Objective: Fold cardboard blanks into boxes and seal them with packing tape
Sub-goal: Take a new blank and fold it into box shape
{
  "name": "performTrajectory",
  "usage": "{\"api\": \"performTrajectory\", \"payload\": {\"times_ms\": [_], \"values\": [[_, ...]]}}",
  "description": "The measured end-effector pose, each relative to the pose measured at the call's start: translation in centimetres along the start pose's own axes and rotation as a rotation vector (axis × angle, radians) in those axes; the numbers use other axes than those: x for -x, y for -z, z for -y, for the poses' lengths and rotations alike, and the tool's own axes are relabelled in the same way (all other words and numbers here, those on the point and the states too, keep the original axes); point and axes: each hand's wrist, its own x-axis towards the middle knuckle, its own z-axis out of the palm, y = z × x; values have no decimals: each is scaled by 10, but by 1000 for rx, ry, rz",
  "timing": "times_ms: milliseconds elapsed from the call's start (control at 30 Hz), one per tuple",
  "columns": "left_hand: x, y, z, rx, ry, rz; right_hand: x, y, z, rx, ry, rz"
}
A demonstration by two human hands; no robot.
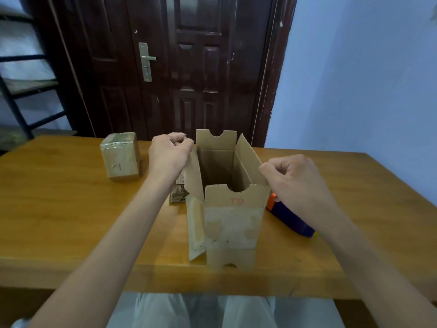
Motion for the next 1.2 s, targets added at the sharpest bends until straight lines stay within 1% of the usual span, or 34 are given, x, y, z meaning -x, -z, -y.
{"api": "performTrajectory", "payload": {"times_ms": [100,133,200,233,267,333,367,400,567,733,800,933,1000,1100,1200], "values": [[-10,3,0,-19,25,54,1,0,6,238,87,9],[-12,4,1,-17,32,70,4,1,9,287,158,-17],[-11,6,1,-6,42,86,10,9,21,302,332,-37],[-10,7,0,-6,43,90,12,13,29,328,418,13],[-9,6,-2,-4,38,94,11,17,37,382,489,111],[-8,7,-6,-10,23,111,8,18,50,520,544,365],[-8,8,-9,-28,14,122,4,17,53,581,546,453],[-8,9,-10,-51,4,131,-1,15,55,620,540,503],[-9,14,-14,-113,-58,161,-43,1,55,677,364,646],[-10,15,-11,-120,-72,143,-74,-9,59,712,274,768],[-10,15,-13,-124,-73,145,-79,-6,64,801,262,789],[-8,8,-13,-132,-95,138,-87,-1,71,973,264,758],[-7,5,-12,-132,-108,121,-91,-2,69,988,266,765],[-3,6,-13,-170,-128,109,-97,-8,62,937,263,815],[-1,7,-12,-170,-122,103,-105,-10,58,916,293,804]]}}
